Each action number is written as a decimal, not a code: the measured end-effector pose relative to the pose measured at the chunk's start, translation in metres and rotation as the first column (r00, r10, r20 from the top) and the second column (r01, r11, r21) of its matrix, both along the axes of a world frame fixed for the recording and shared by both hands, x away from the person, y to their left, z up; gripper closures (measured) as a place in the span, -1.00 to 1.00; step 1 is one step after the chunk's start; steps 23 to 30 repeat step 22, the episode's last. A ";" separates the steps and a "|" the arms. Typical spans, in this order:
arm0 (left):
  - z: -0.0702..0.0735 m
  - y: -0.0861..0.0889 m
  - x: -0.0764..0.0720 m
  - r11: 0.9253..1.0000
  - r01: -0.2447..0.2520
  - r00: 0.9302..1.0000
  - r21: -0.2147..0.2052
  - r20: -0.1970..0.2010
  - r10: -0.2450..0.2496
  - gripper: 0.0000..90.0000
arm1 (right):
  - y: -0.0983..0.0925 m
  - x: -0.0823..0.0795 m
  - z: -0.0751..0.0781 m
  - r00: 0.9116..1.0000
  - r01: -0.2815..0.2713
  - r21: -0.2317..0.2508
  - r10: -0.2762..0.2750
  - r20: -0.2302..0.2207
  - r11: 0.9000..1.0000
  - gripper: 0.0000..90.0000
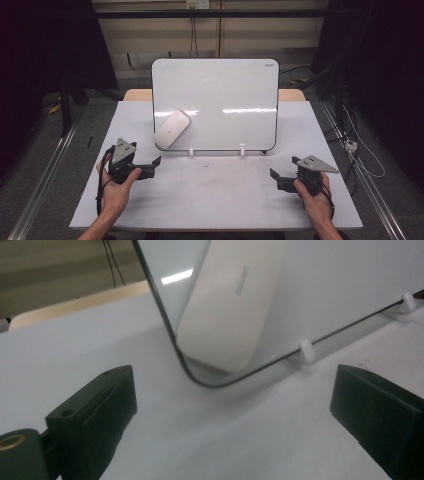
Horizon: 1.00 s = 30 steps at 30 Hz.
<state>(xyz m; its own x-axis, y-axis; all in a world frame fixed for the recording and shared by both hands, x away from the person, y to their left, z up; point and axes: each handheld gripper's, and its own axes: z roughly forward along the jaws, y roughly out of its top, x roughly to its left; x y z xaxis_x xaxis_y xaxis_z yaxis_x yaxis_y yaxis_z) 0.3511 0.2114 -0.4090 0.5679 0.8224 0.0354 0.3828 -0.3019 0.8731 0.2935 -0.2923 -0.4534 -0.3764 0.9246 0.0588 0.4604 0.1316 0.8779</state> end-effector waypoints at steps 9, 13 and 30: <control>-0.009 0.006 -0.021 1.000 -0.005 1.000 0.007 -0.031 0.005 -0.89 | 0.001 0.000 -0.001 1.000 -0.001 -0.004 0.001 -0.004 1.000 -0.85; -0.016 0.009 -0.029 1.000 -0.015 1.000 -0.001 -0.016 0.015 -0.90 | 0.000 -0.001 -0.001 1.000 0.003 -0.004 -0.003 -0.004 1.000 -0.85; -0.018 0.020 -0.028 0.997 -0.069 0.998 -0.032 0.007 0.069 -0.90 | 0.000 -0.002 0.000 1.000 -0.001 -0.009 0.001 0.000 1.000 -0.85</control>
